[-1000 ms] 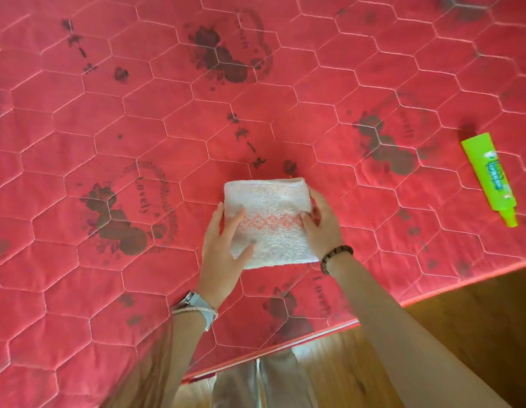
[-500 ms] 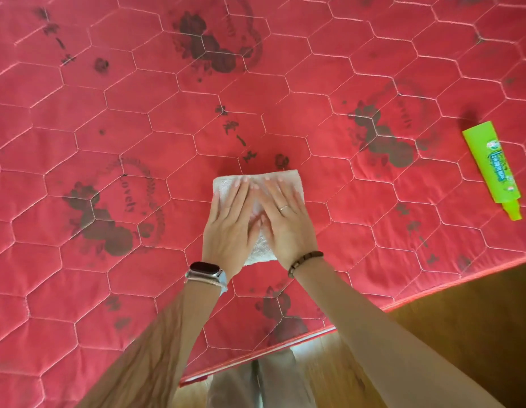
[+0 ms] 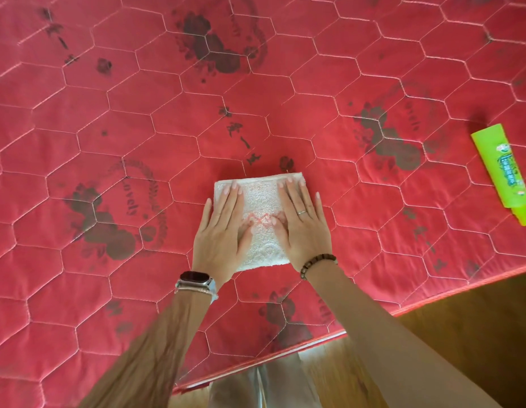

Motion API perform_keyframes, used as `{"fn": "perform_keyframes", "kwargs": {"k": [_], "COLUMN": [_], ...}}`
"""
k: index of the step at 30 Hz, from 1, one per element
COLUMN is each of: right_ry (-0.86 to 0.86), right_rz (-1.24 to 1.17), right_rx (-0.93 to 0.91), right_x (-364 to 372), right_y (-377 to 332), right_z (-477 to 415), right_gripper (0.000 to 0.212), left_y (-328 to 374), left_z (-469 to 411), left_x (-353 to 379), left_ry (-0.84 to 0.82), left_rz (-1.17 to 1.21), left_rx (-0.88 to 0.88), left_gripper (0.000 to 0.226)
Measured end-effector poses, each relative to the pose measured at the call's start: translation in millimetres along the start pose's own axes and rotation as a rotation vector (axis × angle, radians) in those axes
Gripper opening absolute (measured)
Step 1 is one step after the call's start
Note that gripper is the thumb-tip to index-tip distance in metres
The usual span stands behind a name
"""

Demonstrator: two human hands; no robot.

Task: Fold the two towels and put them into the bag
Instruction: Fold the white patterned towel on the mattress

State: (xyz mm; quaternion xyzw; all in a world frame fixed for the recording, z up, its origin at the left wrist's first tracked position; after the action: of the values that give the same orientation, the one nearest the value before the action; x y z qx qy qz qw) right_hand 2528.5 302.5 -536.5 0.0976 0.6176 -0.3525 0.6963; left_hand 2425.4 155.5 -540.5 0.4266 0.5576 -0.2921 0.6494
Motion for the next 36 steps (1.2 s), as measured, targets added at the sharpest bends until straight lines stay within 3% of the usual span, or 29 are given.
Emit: {"fn": "perform_keyframes", "kwargs": {"k": [5,8,11,13,18,24,31,36], "right_ry": [-0.060,-0.087,-0.005,0.001,-0.177,-0.321,-0.446,-0.446], "right_rz": [-0.009,-0.213,-0.479,-0.625,-0.761,-0.751,-0.968,-0.996], "right_rx": [0.010,0.031,0.195,0.336,0.576,0.670,0.588,0.503], "right_x": [-1,-6,-19,-27,-24,-21,-45,-87], "right_y": [7,8,16,19,20,14,1,-26], "right_z": [3,-1,2,7,18,11,16,28], "right_gripper": [0.060,0.060,0.055,0.048,0.050,0.052,0.040,0.043], "left_y": [-5,1,2,-2,-5,-2,-3,0], "left_z": [3,0,8,14,24,21,27,40], "left_x": [0,-9,-22,-23,-24,-17,-37,-98], "left_ry": [-0.042,0.010,0.164,0.229,0.148,-0.017,0.039,0.142], "left_rz": [0.090,0.357,0.774,0.930,1.100,1.233,1.437,1.490], "left_rx": [-0.038,-0.078,-0.334,-0.548,-0.877,-0.927,-0.946,-0.899], "left_gripper": [0.062,0.063,0.065,0.064,0.047,0.042,0.021,0.045]}}
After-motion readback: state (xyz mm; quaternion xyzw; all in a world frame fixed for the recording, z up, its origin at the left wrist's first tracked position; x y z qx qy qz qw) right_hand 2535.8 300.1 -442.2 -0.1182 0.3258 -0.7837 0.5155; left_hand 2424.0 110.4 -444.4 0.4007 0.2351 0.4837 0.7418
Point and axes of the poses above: each hand's wrist, its own z-axis away from the middle knuckle, its own x-axis out of the palm, y = z × x, the point moved 3 cm from there along -z, towards the middle knuckle, and after that the axes turned 8 degrees about x, right-handed, at the moved point
